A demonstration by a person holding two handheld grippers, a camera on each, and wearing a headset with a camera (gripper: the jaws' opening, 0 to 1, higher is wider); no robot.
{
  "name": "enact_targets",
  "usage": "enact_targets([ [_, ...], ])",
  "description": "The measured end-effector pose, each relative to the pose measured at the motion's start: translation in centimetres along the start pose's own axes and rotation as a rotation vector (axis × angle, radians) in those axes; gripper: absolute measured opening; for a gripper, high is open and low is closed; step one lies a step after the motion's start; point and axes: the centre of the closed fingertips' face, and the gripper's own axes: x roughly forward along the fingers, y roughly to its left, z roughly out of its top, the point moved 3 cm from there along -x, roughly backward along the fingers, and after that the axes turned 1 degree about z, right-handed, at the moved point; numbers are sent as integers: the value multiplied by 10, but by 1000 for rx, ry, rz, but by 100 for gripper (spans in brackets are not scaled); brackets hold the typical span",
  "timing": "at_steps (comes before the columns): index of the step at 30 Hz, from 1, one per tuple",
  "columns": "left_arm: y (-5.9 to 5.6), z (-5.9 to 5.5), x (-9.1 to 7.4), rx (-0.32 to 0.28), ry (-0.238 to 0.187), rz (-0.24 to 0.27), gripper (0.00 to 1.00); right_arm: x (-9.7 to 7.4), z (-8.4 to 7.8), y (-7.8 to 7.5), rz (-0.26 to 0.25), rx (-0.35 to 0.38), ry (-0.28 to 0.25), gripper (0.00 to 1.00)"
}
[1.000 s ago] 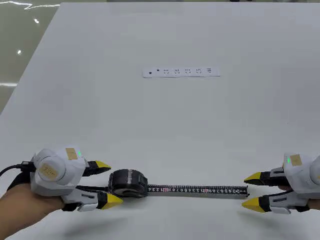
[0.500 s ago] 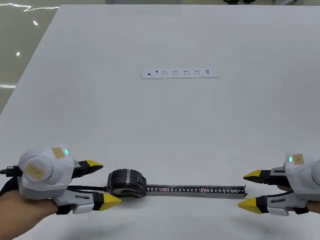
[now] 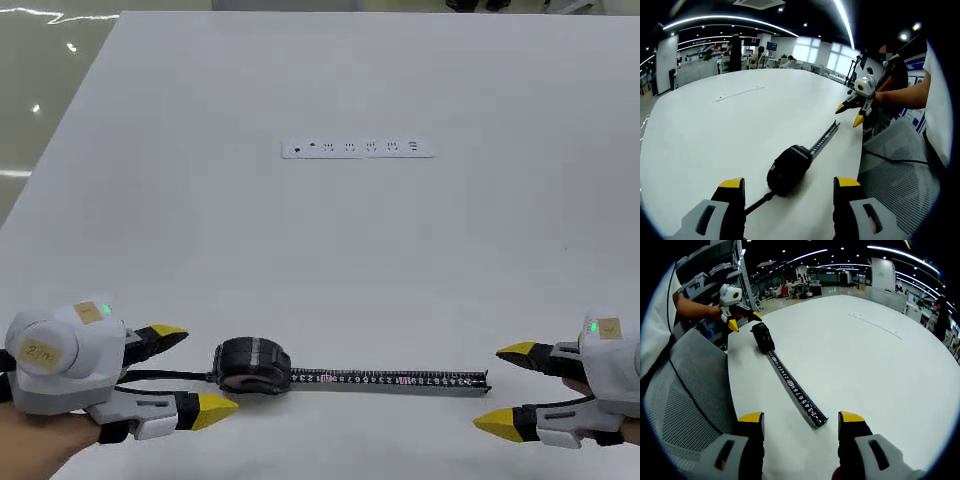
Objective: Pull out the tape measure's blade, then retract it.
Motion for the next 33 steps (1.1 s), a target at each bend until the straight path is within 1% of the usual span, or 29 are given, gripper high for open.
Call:
enact_targets([
  [2, 0, -1, -2, -7, -1, 11, 71, -1, 0, 2, -8, 5, 5, 60],
  [3, -1, -2, -4, -24, -1, 8, 72, -2, 1, 4, -6, 13, 5, 59],
  [5, -2, -4, -8, -27, -4, 19, 72, -4, 1, 6, -15, 15, 4, 61],
  [7, -2, -4, -11, -46, -12, 25, 74, -6, 4, 8, -15, 30, -8, 62],
  [10, -3, -7, -15, -70, -14, 32, 76, -8, 8, 12, -27, 28, -14, 64],
  [18, -5, -16, -26, -116, -23, 60, 80, -12, 12, 15, -54, 49, -29, 71],
  [21, -7, -20, -30, -126, -22, 67, 81, -14, 11, 16, -65, 59, -31, 75],
  [25, -8, -24, -35, -142, -25, 73, 83, -17, 9, 17, -79, 81, -41, 77],
  [33, -7, -28, -44, -166, -38, 99, 85, -22, 7, 20, -101, 115, -60, 81],
])
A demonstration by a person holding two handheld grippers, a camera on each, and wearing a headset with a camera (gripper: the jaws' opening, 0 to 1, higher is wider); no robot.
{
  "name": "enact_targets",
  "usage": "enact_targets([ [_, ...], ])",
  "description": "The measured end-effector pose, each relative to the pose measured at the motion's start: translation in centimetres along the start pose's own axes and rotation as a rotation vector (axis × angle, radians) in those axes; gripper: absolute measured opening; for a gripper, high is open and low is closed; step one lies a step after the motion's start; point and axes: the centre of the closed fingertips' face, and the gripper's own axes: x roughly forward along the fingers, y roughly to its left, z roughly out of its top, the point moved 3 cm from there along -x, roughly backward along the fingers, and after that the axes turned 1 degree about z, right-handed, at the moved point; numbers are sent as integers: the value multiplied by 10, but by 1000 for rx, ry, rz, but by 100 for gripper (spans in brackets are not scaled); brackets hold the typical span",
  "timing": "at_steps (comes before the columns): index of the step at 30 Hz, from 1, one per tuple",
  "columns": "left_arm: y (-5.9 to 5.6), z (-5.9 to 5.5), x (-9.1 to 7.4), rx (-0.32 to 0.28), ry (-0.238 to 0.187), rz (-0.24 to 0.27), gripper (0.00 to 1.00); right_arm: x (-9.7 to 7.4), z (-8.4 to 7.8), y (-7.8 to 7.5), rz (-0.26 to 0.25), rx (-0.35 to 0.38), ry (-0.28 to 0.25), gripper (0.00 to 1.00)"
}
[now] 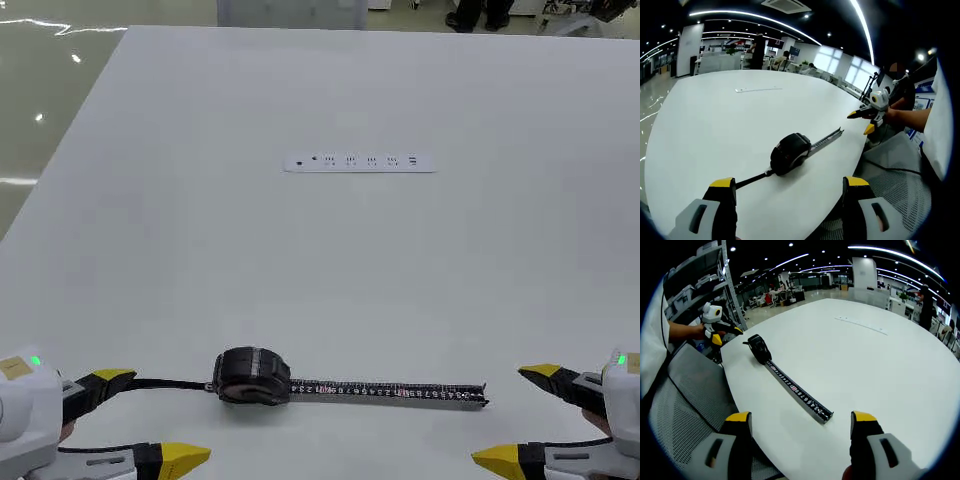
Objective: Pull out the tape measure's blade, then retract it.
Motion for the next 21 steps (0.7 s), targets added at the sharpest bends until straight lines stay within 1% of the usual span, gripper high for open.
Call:
enact_targets([
  [7, 1, -3, -7, -29, -15, 20, 85, -6, 1, 2, -19, 11, -17, 83],
  [10, -1, -5, -8, -31, -19, 23, 85, -7, -1, 4, -24, 14, -23, 84],
  [17, -3, -10, -11, -55, -32, 37, 86, -10, -6, 7, -36, 25, -29, 86],
  [21, -4, -11, -12, -62, -38, 46, 87, -11, -7, 8, -40, 31, -31, 87],
])
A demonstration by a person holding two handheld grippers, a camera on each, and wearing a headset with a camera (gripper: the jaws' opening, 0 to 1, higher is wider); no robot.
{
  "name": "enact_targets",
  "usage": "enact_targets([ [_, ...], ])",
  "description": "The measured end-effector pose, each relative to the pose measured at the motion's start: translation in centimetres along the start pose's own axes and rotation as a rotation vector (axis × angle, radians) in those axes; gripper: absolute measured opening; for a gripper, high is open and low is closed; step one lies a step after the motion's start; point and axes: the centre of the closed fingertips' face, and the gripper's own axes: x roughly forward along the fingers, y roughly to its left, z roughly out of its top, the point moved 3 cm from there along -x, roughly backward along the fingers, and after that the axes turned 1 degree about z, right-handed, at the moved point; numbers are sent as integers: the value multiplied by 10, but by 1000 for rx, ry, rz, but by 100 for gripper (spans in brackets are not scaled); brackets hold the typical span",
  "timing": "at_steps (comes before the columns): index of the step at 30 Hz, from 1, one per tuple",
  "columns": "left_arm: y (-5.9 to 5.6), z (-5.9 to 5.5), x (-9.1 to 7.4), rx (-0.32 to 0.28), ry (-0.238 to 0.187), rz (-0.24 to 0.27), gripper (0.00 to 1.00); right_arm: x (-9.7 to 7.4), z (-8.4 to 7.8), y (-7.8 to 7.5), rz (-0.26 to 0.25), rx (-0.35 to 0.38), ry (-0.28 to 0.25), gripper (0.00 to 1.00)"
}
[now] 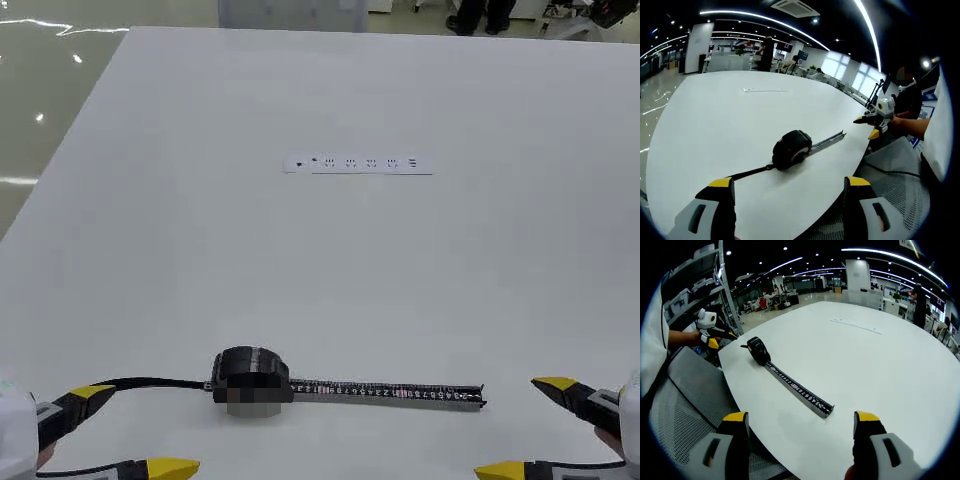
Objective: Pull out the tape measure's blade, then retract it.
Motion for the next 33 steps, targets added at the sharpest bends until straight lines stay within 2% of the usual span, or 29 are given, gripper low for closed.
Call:
enact_targets([
  [33, 0, -2, -4, -26, -12, 14, 88, 0, -7, 3, -7, 14, -3, 88],
])
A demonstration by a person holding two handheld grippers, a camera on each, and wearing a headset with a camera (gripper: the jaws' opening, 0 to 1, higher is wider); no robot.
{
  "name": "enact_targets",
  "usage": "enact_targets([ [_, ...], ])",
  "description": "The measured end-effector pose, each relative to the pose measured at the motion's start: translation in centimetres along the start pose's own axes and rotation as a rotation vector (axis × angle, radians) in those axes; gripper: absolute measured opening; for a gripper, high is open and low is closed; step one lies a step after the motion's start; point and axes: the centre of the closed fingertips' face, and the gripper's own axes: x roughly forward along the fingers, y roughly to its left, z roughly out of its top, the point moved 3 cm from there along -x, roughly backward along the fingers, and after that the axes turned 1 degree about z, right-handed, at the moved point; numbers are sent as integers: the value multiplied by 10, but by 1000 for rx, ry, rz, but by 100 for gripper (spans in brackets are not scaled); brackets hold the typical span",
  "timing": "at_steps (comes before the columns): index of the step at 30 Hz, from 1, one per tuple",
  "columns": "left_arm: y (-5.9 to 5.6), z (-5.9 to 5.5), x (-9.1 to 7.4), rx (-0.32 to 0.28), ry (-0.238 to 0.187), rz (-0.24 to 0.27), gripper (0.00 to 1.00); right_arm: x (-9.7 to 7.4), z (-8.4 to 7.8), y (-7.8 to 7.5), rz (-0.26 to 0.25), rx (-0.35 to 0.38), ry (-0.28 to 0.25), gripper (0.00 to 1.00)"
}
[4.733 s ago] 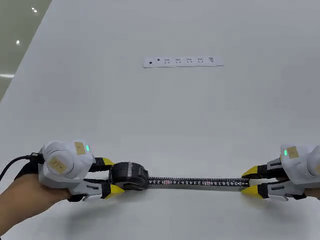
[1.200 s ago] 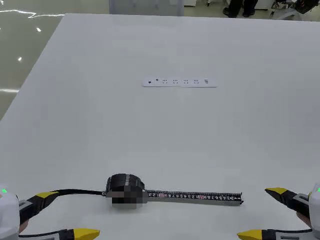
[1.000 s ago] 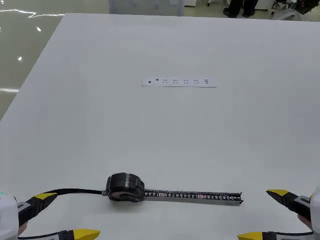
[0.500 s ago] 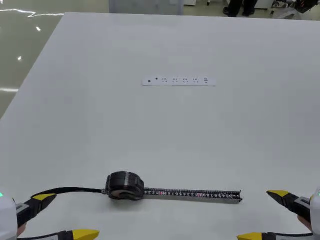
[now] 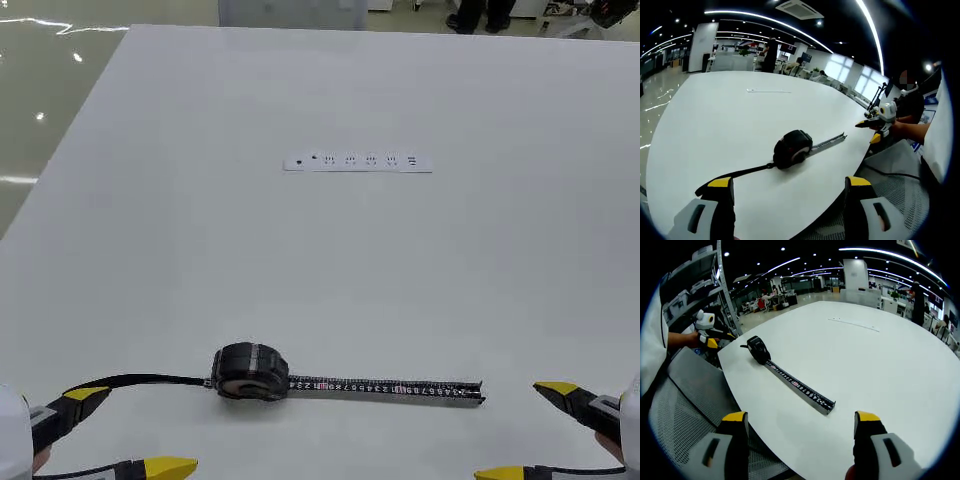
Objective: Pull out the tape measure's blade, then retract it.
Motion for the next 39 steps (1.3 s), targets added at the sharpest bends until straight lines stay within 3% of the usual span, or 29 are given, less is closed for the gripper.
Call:
enact_targets([
  [39, -2, 4, 0, -11, -5, -2, 88, 0, -1, -2, -3, 4, 0, 87],
])
